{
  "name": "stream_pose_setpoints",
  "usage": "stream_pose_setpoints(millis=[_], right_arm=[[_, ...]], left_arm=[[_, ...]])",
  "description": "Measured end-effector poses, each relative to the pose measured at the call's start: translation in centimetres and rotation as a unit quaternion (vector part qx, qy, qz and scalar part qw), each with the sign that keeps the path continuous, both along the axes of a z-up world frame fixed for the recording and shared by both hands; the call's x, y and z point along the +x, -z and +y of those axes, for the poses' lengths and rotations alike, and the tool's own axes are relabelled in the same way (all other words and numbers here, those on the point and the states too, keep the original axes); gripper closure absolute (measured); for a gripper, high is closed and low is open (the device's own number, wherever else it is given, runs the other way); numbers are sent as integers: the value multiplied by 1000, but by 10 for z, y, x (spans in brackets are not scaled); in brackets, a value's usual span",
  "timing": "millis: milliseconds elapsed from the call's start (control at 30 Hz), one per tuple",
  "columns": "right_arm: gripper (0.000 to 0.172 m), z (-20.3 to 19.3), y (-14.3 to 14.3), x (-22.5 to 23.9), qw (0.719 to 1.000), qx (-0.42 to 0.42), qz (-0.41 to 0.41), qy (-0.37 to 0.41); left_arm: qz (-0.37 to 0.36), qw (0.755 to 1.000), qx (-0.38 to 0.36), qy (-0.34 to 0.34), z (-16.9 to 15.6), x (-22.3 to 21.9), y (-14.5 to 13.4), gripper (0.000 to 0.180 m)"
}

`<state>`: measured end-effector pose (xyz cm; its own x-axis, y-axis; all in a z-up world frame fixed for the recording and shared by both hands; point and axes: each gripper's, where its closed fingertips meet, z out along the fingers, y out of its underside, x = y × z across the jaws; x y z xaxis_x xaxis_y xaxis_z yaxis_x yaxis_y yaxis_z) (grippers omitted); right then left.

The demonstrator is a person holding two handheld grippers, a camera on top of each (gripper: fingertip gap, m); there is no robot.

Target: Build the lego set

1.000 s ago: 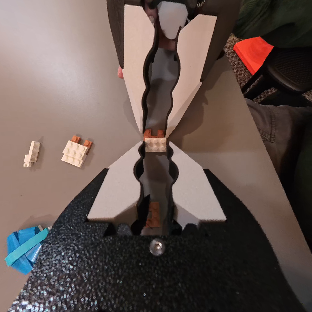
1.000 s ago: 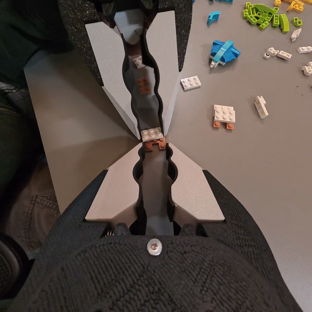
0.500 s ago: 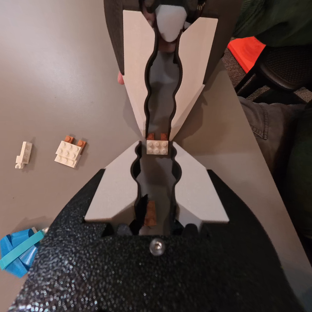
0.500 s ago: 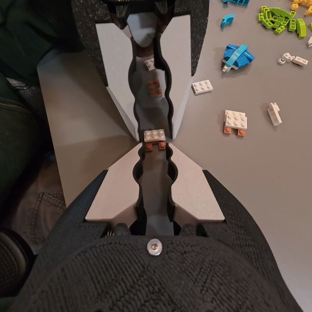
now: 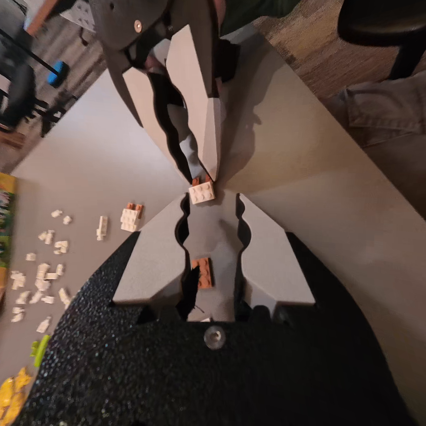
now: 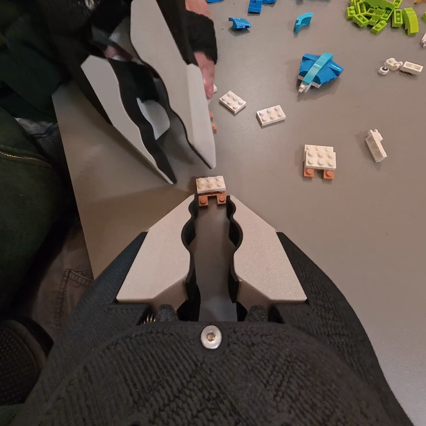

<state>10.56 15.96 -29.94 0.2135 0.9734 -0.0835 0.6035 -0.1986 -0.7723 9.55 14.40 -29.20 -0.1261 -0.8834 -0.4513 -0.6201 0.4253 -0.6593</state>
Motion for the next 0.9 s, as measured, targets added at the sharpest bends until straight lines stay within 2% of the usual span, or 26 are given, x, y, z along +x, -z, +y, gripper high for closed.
stream_pose_setpoints(millis=[67, 367, 567, 667, 900], right_arm=[[148, 0, 0, 0, 1000, -1, 1, 1], [148, 0, -1, -4, 1000, -17, 6, 6], [148, 3, -1, -5, 999, -29, 11, 22], [148, 3, -1, -6, 999, -34, 13, 28], [148, 6, -4, -6, 997, -61, 29, 45]], left_arm=[[3, 1000, 11, 1, 0, 2, 1, 149], [3, 999, -54, -7, -1, 4, 6, 160], [5, 998, -65, -20, 1, 4, 6, 156], [10, 999, -50, -17, 0, 4, 6, 158], [16, 999, 35, -23, 10, 4, 6, 166]])
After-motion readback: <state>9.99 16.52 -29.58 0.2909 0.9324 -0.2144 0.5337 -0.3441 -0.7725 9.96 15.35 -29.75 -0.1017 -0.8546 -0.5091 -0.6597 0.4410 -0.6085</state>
